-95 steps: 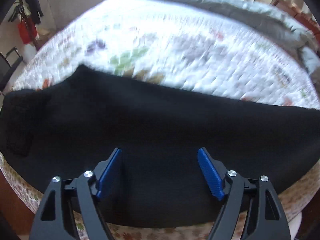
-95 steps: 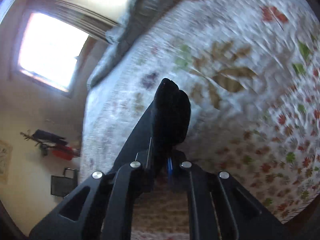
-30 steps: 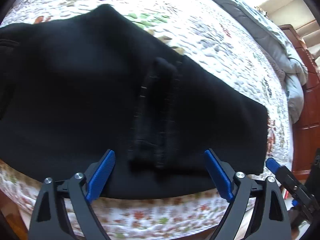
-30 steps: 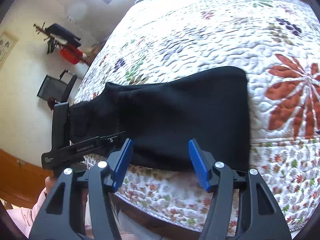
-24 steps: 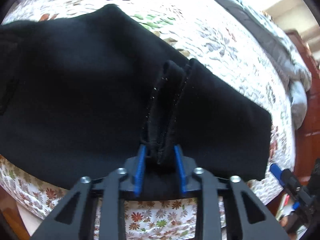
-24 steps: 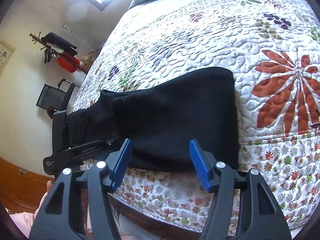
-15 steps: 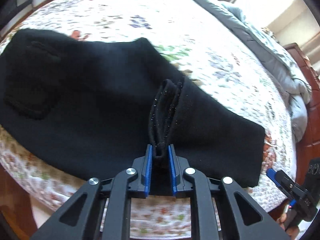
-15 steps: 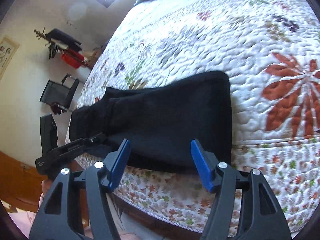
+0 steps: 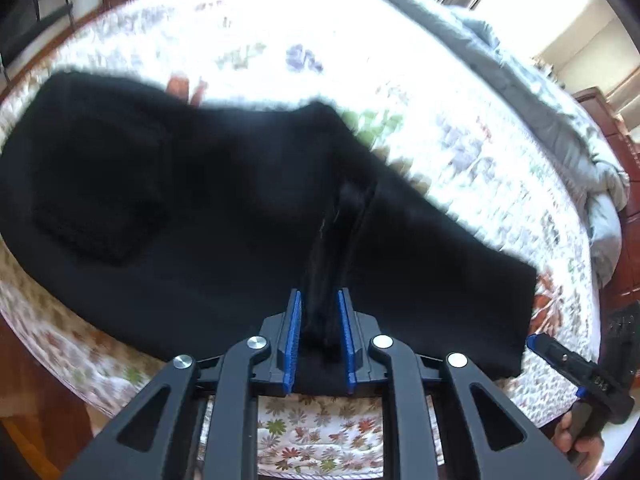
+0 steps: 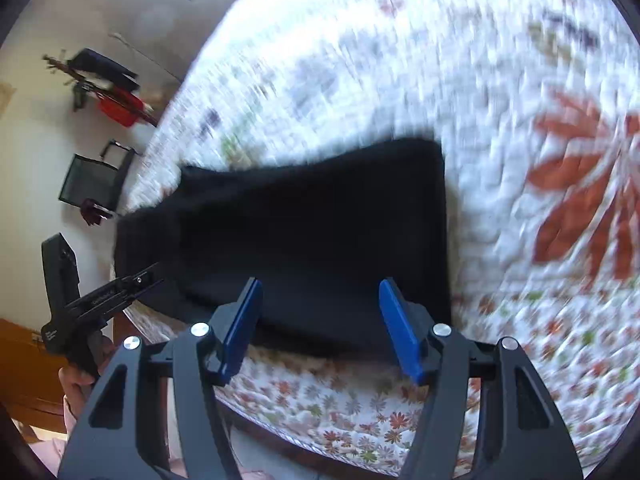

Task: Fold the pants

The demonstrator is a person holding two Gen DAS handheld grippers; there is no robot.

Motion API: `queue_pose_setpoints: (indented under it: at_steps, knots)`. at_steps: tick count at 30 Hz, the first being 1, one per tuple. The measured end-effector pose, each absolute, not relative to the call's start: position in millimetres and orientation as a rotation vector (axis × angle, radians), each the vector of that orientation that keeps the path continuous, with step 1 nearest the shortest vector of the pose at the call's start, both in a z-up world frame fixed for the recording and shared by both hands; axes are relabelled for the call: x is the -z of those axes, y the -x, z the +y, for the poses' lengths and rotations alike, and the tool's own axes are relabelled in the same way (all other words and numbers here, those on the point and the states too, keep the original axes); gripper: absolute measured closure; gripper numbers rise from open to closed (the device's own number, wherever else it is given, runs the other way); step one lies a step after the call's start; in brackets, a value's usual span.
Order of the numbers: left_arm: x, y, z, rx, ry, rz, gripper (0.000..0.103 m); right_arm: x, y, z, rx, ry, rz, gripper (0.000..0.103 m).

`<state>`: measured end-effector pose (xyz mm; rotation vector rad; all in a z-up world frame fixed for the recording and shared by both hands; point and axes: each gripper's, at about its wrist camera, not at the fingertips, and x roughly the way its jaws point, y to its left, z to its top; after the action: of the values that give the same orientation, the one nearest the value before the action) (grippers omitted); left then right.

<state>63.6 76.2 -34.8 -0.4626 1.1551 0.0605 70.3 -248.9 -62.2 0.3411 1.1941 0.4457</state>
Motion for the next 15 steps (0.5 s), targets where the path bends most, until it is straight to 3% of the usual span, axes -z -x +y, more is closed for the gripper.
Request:
queue_pose_setpoints:
  at_steps: [5,13,15]
  knots:
    - [19.3,-96.1,46.2,0.091,0.496,1.128,0.084,51.8,-105.3,-248.8,-0.442,-0.324,1.177,0.04]
    - [79.8,-124.1,27.1,0.108,0.496,1.297,0.084,113.9,-143.6,-262.9,-0.388,-0.391,1.301,0.044]
    - [82.5,-120.8,36.7,0.104,0.505,1.299,0.09,119.5,-143.0,-263.3,-0.39,-0.406,1.292,0.042]
